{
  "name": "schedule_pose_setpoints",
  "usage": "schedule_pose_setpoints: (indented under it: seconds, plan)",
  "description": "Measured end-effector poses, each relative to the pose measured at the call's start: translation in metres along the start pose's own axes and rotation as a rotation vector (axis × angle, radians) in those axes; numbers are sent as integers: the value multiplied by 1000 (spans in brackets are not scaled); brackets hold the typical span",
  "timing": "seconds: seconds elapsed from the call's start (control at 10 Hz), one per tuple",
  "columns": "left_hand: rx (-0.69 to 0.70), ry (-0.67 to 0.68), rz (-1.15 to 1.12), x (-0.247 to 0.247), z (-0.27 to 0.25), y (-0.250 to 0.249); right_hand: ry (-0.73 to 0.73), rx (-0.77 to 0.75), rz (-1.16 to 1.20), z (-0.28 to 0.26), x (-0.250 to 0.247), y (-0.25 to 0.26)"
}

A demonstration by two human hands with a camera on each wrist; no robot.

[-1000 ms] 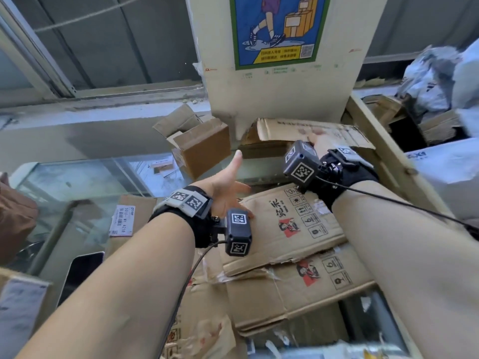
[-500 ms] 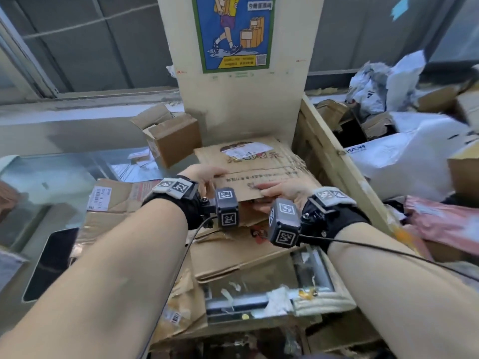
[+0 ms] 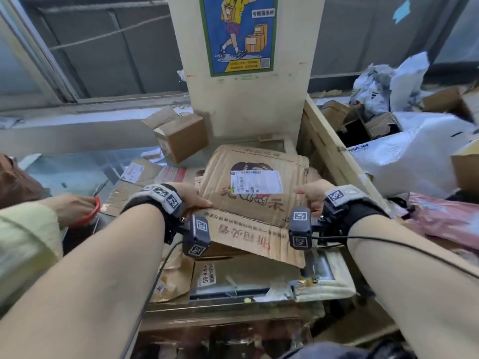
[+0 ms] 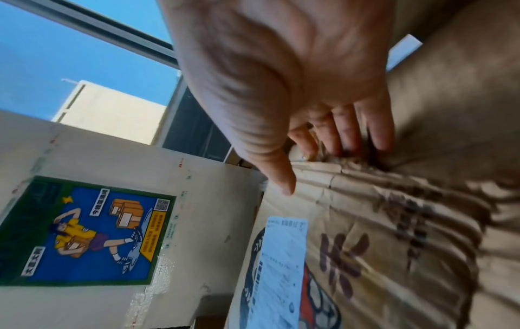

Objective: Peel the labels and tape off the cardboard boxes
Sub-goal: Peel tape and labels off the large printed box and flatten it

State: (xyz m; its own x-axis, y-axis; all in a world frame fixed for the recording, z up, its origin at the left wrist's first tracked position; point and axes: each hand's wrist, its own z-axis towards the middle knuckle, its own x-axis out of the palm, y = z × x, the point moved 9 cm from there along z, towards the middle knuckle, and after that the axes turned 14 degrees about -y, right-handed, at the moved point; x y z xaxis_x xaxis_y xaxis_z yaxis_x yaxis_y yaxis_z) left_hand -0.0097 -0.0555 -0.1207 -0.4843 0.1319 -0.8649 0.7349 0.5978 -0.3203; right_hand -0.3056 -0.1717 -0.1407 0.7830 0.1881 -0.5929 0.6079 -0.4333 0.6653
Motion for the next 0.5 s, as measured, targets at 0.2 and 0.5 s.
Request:
schedule_pose_setpoints:
  seconds: [0.2, 0.5]
  plan:
    - [24, -106, 23, -2, -1, -6, 86, 37, 299, -11, 7, 5]
    - [-197, -267, -383, -27, 11, 17, -25, 51, 733, -18, -4, 40]
